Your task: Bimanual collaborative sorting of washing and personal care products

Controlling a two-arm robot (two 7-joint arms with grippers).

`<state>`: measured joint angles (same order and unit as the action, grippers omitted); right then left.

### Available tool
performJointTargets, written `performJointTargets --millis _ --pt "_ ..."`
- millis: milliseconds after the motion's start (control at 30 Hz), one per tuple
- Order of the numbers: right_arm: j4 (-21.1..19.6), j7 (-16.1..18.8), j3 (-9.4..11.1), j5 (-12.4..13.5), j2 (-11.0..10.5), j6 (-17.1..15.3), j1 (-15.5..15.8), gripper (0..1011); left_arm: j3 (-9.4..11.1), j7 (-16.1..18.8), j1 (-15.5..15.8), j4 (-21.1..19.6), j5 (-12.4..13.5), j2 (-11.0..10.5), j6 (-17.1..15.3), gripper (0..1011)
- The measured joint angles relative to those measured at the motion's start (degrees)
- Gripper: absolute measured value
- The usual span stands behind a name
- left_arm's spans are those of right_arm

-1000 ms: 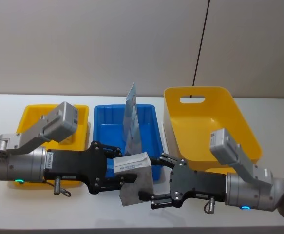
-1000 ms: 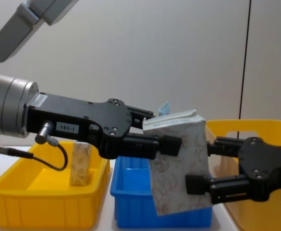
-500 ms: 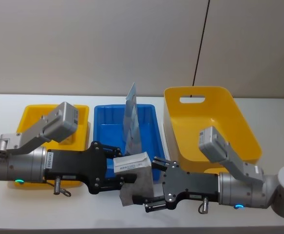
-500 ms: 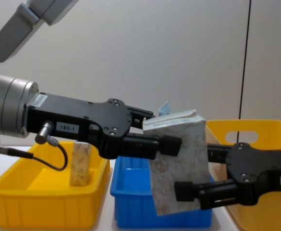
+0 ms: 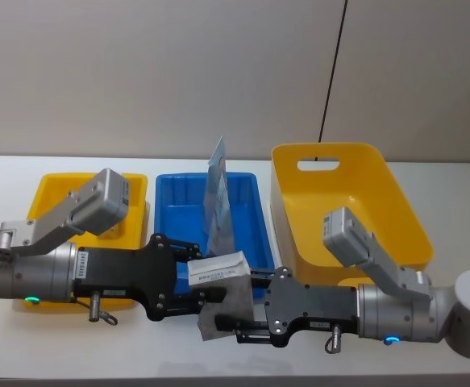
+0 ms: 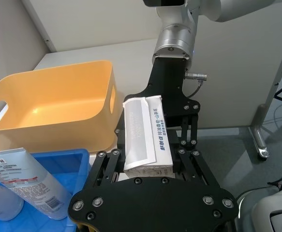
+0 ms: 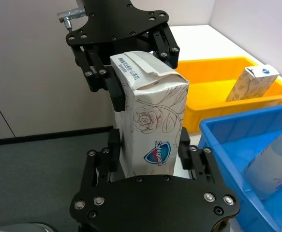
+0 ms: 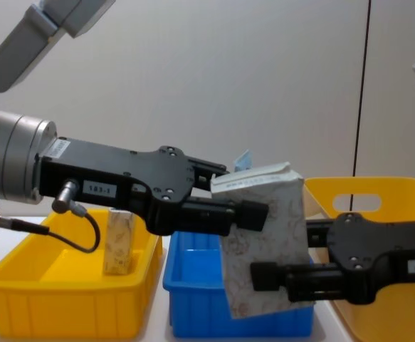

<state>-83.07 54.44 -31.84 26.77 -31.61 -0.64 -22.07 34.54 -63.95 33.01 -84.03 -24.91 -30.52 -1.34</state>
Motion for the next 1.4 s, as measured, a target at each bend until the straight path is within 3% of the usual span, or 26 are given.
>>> performJointTargets --millis 400,567,667,967,1200,1400 --pt "-0.01 0.09 -0.25 0.08 0.05 -0.43 -0.19 350 0.0 0.0 0.0 0.0 0.0 0.0 0.0 427" --pt "0.0 0.1 -0.29 0.12 0.05 -0.51 -0.21 344 0.0 -0.01 0.0 0.0 0.0 0.0 0.0 435" --pt "-0.03 0.1 -0.31 0.16 0.05 -0.52 -0.22 341 0.0 -0.01 0.0 0.0 0.0 0.0 0.0 493" --pt "-1.5 -0.05 -0.05 1.08 -0.6 -0.41 0.83 342 0.0 0.0 0.0 0.0 0.0 0.0 0.0 808" --pt "-3.15 -0.88 0.42 1.63 -1.53 -0.13 2.11 341 0.0 0.0 0.0 0.0 0.0 -0.01 0.0 976" --pt "-4.67 -2.68 1.15 1.81 -2.49 0.25 3.52 341 0.0 0.1 -0.04 0.0 -0.11 -0.07 0.0 1001"
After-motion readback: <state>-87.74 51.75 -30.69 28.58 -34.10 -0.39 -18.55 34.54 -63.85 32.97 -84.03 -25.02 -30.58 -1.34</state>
